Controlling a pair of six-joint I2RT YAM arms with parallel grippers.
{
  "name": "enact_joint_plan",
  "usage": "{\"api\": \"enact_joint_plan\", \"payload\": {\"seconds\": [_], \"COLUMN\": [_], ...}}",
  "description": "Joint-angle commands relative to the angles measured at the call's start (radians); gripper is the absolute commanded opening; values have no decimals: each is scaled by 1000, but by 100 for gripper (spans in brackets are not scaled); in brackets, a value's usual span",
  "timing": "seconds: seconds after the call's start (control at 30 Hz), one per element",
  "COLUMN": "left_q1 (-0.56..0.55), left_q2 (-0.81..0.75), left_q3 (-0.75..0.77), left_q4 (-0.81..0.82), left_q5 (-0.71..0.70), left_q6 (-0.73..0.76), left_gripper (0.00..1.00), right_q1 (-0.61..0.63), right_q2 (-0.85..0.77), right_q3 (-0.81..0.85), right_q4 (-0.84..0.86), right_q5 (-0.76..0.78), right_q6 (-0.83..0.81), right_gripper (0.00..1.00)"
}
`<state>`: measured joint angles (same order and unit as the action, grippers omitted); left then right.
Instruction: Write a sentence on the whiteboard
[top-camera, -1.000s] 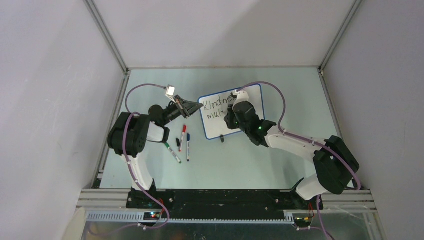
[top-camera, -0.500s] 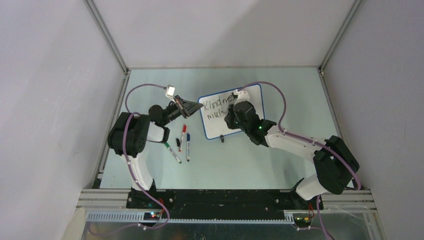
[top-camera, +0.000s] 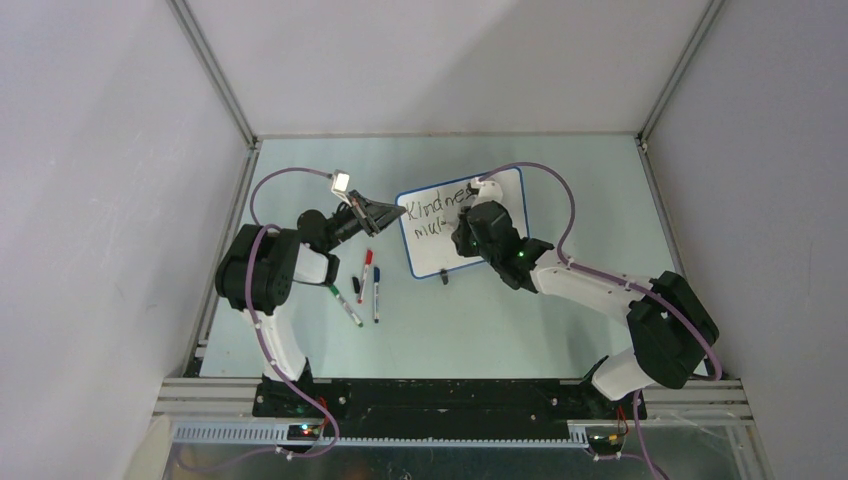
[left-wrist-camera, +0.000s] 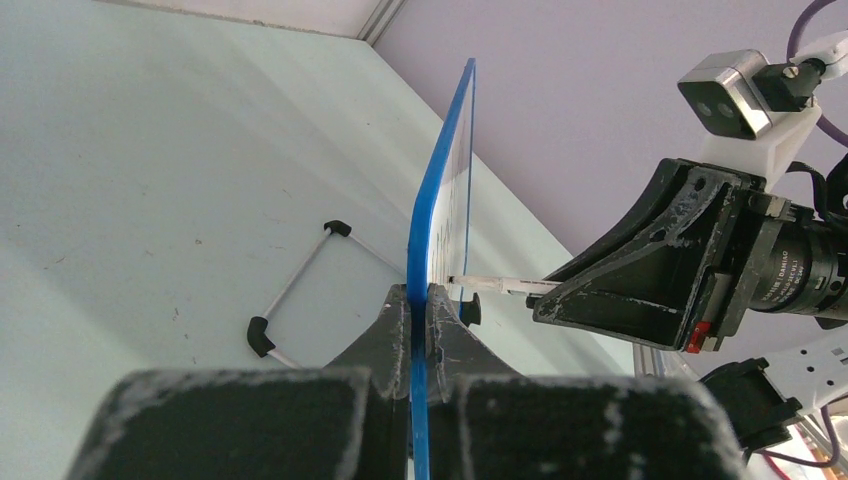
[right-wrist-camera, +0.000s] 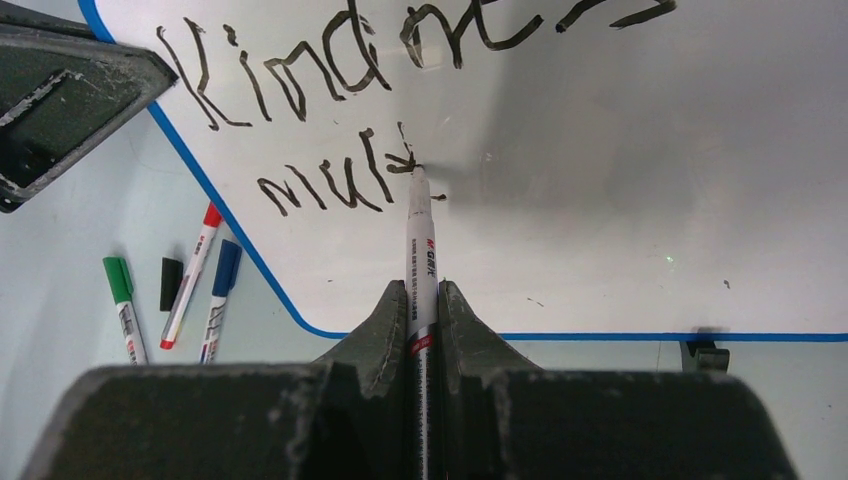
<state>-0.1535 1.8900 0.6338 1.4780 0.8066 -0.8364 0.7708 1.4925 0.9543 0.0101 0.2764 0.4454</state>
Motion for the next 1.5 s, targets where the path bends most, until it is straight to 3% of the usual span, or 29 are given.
{"api": "enact_joint_plan", "payload": {"seconds": [0.0, 0.3, 0.7, 1.23, 1.47], "left_q1": [7, 8, 8, 7, 7], "left_q2": [-46, -46, -37, -41, -39], "left_q3": [-5, -4, 4, -3, 0], "left_q4": [54, 55, 54, 54, 54], "left_q5": [1, 2, 2, -3, -3], "left_q6": [42, 42, 35, 37, 37], "left_gripper": [0, 0, 0, 0, 0], "right_q1": [-16, -11, 25, 17, 8], "right_q2": [-13, -26, -250, -194, -153], "right_q3": [36, 27, -185, -206, -167], "right_q4": [-6, -22, 231, 348, 314], "right_q5": [65, 61, 76, 5, 12], "right_q6": [21, 8, -108, -116, -103], "right_gripper": [0, 0, 0, 0, 0]}}
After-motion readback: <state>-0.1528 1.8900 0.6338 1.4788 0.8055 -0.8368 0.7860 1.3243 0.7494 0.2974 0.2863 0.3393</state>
